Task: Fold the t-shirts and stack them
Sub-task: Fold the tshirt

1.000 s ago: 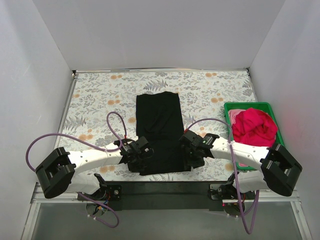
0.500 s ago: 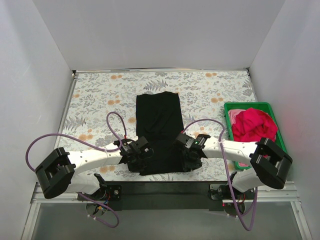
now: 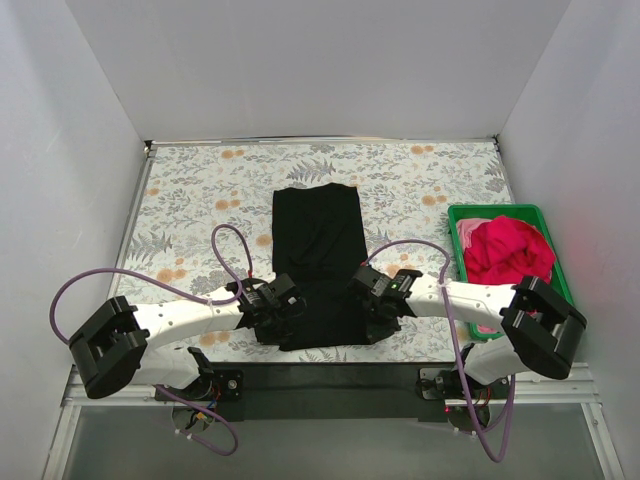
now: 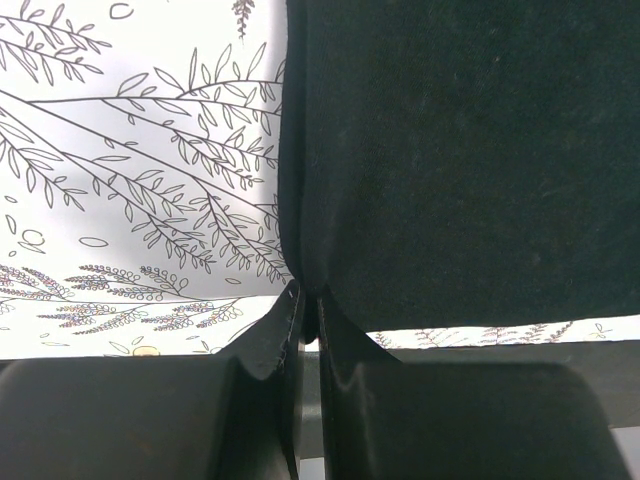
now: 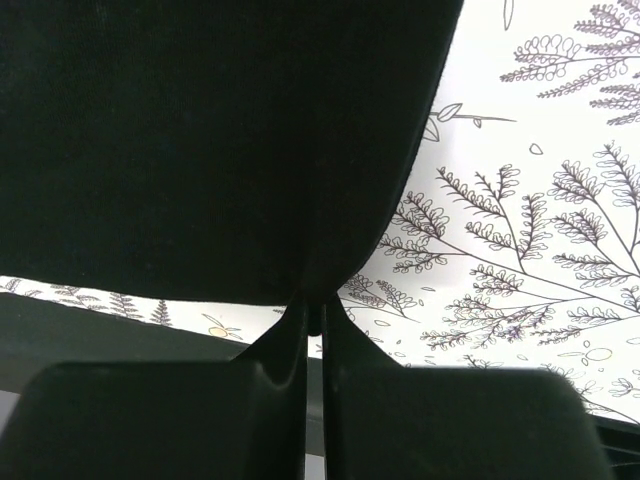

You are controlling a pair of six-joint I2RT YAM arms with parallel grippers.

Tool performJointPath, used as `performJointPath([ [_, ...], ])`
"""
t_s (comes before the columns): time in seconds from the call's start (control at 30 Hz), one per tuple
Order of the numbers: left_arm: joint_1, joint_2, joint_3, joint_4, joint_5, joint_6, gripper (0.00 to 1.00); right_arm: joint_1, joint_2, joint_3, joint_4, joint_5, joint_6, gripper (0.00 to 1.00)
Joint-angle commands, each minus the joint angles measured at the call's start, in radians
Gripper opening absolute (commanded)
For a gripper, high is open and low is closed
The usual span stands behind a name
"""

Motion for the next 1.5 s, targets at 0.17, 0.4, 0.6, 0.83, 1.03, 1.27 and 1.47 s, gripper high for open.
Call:
performJointPath([
  [0.17,-0.007,-0.023,0.018,-0.173,0.055,0.032,0.0,0.014,-0.026,-0.079,-0.105,-0.013,-0.086,0.01],
  [0.4,-0.033,-0.147,0.035,-0.369,0.27,0.048,0.0,0.016,-0.155,-0.031,-0.392,-0.108,-0.194,0.01],
  [0.6,-0.054,-0.285,0.082,-0.43,0.445,0.035,0.0,0.016,-0.244,0.053,-0.57,-0.216,-0.278,0.01],
  [0.83,-0.013,-0.175,0.257,-0.475,0.249,0.003,0.0,-0.091,-0.126,0.407,-0.694,-0.021,-0.411,0.01],
  [1.03,0.162,-0.122,0.392,-0.454,0.097,0.08,0.0,-0.229,0.029,0.702,-0.691,0.059,-0.523,0.01],
  [1.27,0.28,-0.072,0.495,-0.389,-0.037,0.141,0.0,-0.3,0.159,0.914,-0.678,0.134,-0.591,0.01],
  [1.47,0.323,-0.046,0.517,-0.337,-0.113,0.151,0.0,-0.323,0.233,1.049,-0.632,0.186,-0.645,0.01],
])
